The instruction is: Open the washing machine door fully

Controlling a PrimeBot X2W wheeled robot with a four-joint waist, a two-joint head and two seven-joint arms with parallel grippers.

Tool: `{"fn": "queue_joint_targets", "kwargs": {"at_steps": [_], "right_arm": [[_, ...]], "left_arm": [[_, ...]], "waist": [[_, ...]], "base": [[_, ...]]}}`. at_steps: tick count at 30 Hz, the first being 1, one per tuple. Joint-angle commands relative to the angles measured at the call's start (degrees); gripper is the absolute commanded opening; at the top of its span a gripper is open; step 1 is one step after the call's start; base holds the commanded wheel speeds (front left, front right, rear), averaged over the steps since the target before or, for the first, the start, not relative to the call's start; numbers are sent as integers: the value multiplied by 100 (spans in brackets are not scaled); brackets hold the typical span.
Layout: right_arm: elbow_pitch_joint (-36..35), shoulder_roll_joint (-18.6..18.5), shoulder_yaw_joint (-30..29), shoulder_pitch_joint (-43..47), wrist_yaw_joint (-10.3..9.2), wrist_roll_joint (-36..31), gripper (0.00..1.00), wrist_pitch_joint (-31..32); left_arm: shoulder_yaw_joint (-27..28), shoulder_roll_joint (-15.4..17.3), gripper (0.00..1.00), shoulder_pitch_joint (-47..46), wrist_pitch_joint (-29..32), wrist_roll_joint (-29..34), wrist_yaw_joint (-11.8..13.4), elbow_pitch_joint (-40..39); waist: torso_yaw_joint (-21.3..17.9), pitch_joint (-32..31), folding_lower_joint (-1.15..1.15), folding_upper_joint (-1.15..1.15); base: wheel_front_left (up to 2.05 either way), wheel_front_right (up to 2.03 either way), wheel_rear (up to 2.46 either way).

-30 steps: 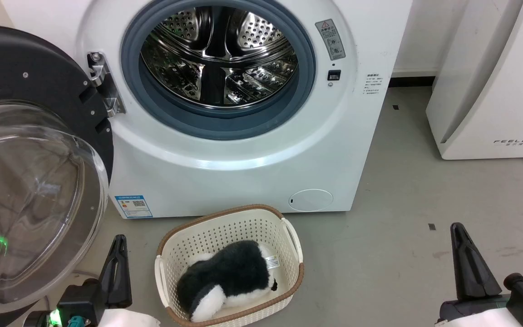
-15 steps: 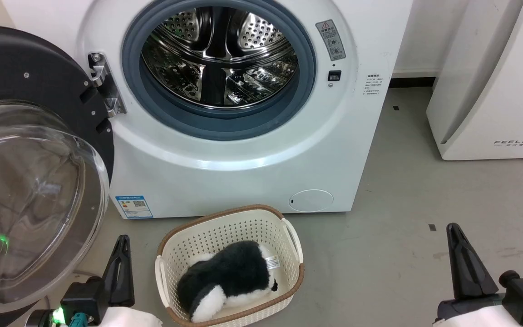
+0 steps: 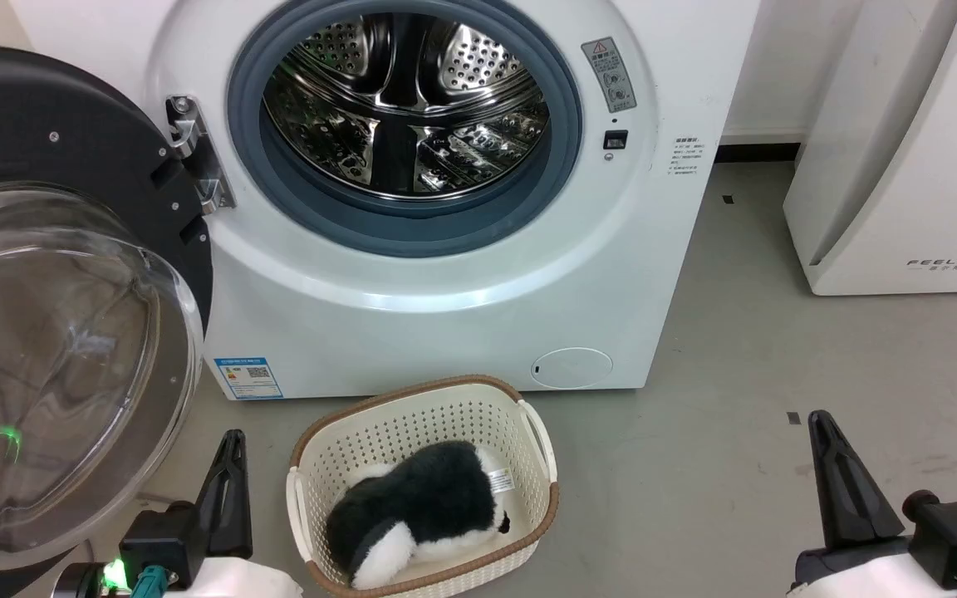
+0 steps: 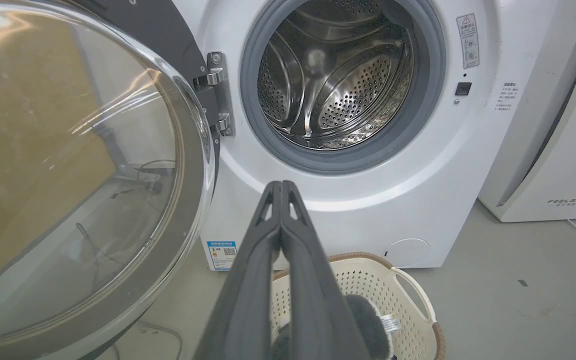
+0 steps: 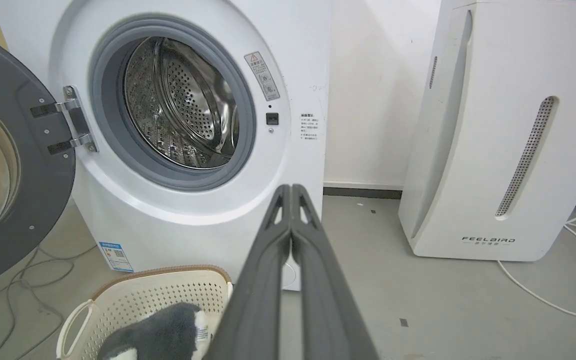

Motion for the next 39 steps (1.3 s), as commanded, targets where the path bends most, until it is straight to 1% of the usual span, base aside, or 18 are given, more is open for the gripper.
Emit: {"fn": "queue_joint_targets", "kwargs": {"at_steps": [1,39], "right_arm": [[24,5,13,-86,10,-58,0,22],[100,10,107,-238,23,-222,0,493]], "left_arm": [[-2,3,0,-73,18,50,19,-34],[-138,6,0,-171,487,123,40,-152]], "waist": [[2,-1,0,0],[79,-30,0,0]], "base": [[0,0,0],[0,0,0]]}}
